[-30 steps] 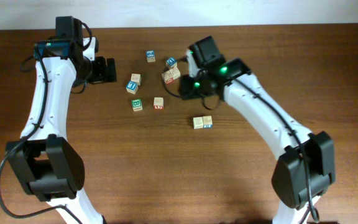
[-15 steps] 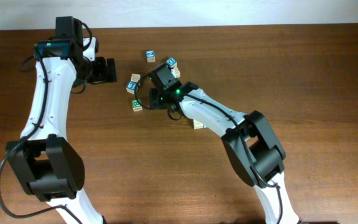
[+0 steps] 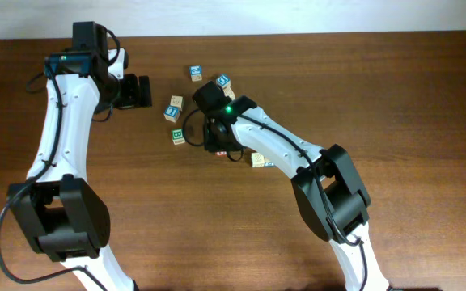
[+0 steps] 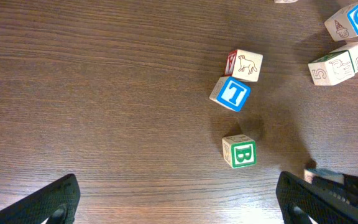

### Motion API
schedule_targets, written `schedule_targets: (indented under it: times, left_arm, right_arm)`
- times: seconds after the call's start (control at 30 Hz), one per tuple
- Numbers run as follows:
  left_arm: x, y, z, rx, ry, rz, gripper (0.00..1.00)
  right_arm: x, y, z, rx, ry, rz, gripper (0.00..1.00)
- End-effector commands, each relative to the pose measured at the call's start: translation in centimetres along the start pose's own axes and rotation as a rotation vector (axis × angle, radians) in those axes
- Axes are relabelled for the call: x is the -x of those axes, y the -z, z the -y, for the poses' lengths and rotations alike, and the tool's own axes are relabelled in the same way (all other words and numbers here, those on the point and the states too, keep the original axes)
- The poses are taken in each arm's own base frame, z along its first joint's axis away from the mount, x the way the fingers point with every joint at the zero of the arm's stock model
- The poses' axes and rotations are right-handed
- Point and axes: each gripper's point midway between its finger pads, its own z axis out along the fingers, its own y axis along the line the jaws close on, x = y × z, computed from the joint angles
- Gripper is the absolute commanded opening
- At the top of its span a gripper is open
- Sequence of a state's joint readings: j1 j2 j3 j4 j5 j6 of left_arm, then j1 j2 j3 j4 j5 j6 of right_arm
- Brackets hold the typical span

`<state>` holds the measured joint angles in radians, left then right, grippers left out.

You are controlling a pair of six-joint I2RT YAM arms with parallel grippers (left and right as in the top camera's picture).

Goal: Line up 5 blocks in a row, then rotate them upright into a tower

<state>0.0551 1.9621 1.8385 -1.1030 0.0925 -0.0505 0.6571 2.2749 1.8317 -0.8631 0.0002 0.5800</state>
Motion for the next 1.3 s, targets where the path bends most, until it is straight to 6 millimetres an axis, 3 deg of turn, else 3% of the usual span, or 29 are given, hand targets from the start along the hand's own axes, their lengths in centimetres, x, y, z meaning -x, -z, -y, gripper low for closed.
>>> schedule_targets:
  times: [0.0, 0.07, 0.17, 0.3, 0.4, 0.57, 0.6, 0.7, 0.77, 0.8, 0.87, 1.0, 1.27]
  left_arm:
    - [0.3, 0.0, 0.0, 0.003, 0.012, 0.005, 0.99]
    - [0.3, 0.0, 0.0, 0.003, 0.012, 0.005, 0.99]
    - [0.3, 0.0, 0.0, 0.003, 0.012, 0.005, 0.99]
    - [0.3, 0.0, 0.0, 0.003, 0.012, 0.005, 0.99]
    - [0.3, 0.0, 0.0, 0.003, 0.012, 0.005, 0.99]
    - [0.3, 0.0, 0.0, 0.003, 0.012, 0.005, 0.99]
    - [0.3, 0.0, 0.0, 0.003, 0.012, 0.005, 0.99]
    - [0.3, 0.0, 0.0, 0.003, 0.012, 0.005, 0.99]
    - [0.3, 0.0, 0.0, 0.003, 0.012, 0.005, 0.99]
    - [0.3, 0.0, 0.0, 0.003, 0.012, 0.005, 0.99]
    - [0.3, 0.0, 0.0, 0.003, 0.012, 0.005, 0.99]
    - [0.3, 0.0, 0.0, 0.003, 0.012, 0.005, 0.99]
    - [0.3, 0.0, 0.0, 0.003, 0.012, 0.005, 0.99]
  right_arm:
    - [-1.4, 1.7, 0.8, -0.043, -0.003, -0.064, 0.34]
    - [-3.6, 2.1, 2.2, -0.102, -0.003, -0.155, 0.34]
    - [-4.9, 2.1, 3.1, -0.137, -0.002, -0.206, 0.34]
    - [-4.1, 1.6, 2.9, -0.130, 0.000, -0.171, 0.35]
    - [-3.4, 1.4, 2.7, -0.123, 0.000, -0.142, 0.45]
    - [-3.1, 2.1, 3.3, -0.131, -0.005, -0.147, 0.45]
    - [-2.8, 2.7, 2.5, -0.089, 0.045, -0.159, 0.39]
    - [-1.4, 5.5, -1.0, 0.056, 0.213, -0.136, 0.38]
    - [-1.3, 5.9, -1.7, 0.067, 0.238, -0.122, 0.38]
    - [-1.8, 5.9, -1.9, 0.071, 0.244, -0.137, 0.37]
    - [-4.9, 4.9, -2.1, 0.061, 0.266, -0.233, 0.31]
    - [-9.8, 2.4, -1.1, 0.001, 0.318, -0.355, 0.31]
    - [-8.8, 1.6, -0.5, -0.029, 0.413, -0.305, 0.35]
